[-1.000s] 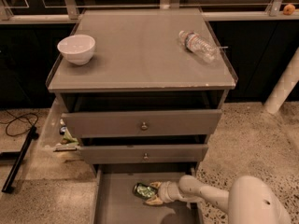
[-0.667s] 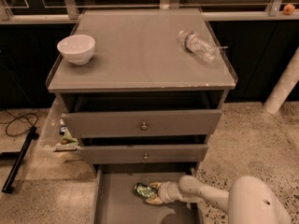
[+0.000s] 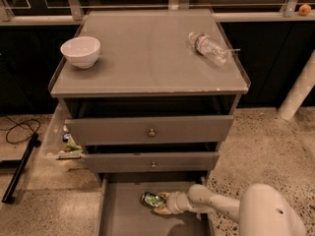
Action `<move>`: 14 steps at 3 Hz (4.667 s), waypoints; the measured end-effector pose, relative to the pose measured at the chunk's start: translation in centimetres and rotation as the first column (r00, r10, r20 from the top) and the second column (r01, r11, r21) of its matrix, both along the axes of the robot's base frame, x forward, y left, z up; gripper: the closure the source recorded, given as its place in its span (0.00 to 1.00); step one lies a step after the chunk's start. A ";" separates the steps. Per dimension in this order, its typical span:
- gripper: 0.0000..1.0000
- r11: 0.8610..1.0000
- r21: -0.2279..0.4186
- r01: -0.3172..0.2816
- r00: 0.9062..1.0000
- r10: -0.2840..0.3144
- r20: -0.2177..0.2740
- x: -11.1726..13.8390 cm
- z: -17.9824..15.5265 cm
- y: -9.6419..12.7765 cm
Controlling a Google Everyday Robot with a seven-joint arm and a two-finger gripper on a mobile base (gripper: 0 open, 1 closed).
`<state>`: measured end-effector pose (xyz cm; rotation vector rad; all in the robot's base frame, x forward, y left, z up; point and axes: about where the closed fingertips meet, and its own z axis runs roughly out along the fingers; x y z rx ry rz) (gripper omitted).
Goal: Pick green can from bottom drawer and place on counter
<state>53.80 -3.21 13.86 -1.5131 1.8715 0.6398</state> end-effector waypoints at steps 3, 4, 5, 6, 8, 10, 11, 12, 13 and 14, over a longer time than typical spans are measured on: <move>1.00 1.000 -0.003 0.014 1.000 -0.014 0.023 -1.9 8.9 -5.7; 1.00 0.999 0.002 0.036 0.998 -0.036 0.050 -2.5 13.1 -9.1; 1.00 0.998 -0.043 0.045 0.996 -0.041 0.079 -3.2 18.2 -12.6; 1.00 0.991 -0.121 0.052 0.992 -0.036 0.124 -4.2 25.4 -15.3; 1.00 0.973 -0.228 -0.017 0.975 0.067 0.211 -4.4 37.7 -15.4; 1.00 0.973 -0.227 -0.037 0.970 0.090 0.226 -5.3 39.9 -14.6; 1.00 0.968 -0.240 -0.077 0.947 0.146 0.285 -7.5 45.0 -12.9; 1.00 0.948 -0.295 -0.122 0.899 0.232 0.373 -9.9 51.3 -10.4; 1.00 0.921 -0.361 -0.146 0.843 0.307 0.442 -11.0 57.2 -8.0; 1.00 0.896 -0.425 -0.126 0.805 0.343 0.485 -10.1 62.5 -6.9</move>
Offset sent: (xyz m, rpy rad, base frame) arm -0.0182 -0.0580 0.0946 -0.0131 -0.0141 -0.0019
